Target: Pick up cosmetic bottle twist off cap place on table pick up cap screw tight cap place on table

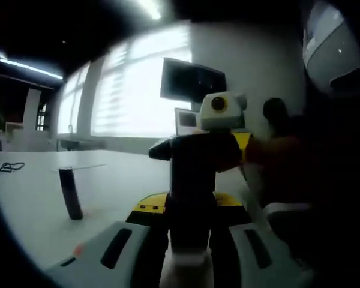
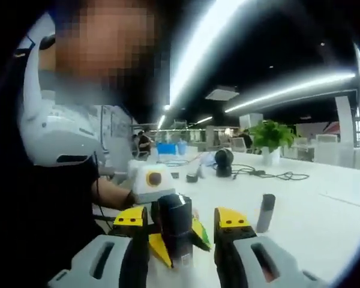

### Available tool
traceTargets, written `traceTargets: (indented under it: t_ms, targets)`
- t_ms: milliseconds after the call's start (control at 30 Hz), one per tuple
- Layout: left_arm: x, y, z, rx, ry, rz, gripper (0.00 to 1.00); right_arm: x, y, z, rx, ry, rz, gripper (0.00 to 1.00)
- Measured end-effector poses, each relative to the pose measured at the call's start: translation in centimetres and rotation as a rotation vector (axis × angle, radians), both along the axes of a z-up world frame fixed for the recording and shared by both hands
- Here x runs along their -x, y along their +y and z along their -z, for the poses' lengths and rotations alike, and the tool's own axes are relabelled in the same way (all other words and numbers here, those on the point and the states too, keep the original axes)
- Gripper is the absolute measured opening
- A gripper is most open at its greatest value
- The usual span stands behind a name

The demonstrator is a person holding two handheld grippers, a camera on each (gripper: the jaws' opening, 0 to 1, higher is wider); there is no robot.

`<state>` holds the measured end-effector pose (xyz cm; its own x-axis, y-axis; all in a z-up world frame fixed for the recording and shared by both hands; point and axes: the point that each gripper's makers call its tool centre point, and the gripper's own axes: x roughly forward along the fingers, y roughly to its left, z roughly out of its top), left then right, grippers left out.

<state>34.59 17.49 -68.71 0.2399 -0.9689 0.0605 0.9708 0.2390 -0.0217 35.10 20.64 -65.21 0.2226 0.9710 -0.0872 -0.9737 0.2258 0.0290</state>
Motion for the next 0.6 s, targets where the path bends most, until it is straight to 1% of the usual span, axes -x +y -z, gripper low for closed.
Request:
traceTargets:
  t_ms: [67,100,200,233,300,367,433,500,600]
  targets:
    - [0.3,-0.1,0.0,0.001,0.001,0.017,0.16,0.9,0.4,0.5,0.019,0.033,-0.068,0.36]
    - [0.5,-0.1,0.0,0.001,0.003,0.025,0.16,1.1,0.4,0.6,0.030,0.025,-0.088,0.36]
    - [0.7,-0.2,0.0,0.000,0.006,0.042,0.16,1.1,0.8,0.9,0.037,0.027,-0.108,0.35]
    - [1.1,-0.2,0.0,-0.001,0.009,0.060,0.16,1.0,0.9,0.9,0.036,0.026,-0.114,0.35]
    - [1.5,-0.3,0.0,-0.001,0.010,0.086,0.16,1.3,1.1,0.6,0.011,0.035,-0.138,0.33]
    - [1.8,-0.3,0.0,-0.001,0.008,0.096,0.15,2.1,1.3,-0.1,-0.024,0.055,-0.184,0.31]
    - [1.9,-0.4,0.0,0.000,0.006,0.107,0.15,2.8,1.5,-0.4,-0.040,0.071,-0.224,0.27]
    - [2.2,-0.4,0.0,-0.001,0.007,0.124,0.15,2.9,1.6,-0.3,-0.033,0.067,-0.232,0.27]
    - [2.6,-0.5,0.0,-0.001,0.007,0.150,0.16,2.7,1.9,0.5,-0.003,0.053,-0.234,0.26]
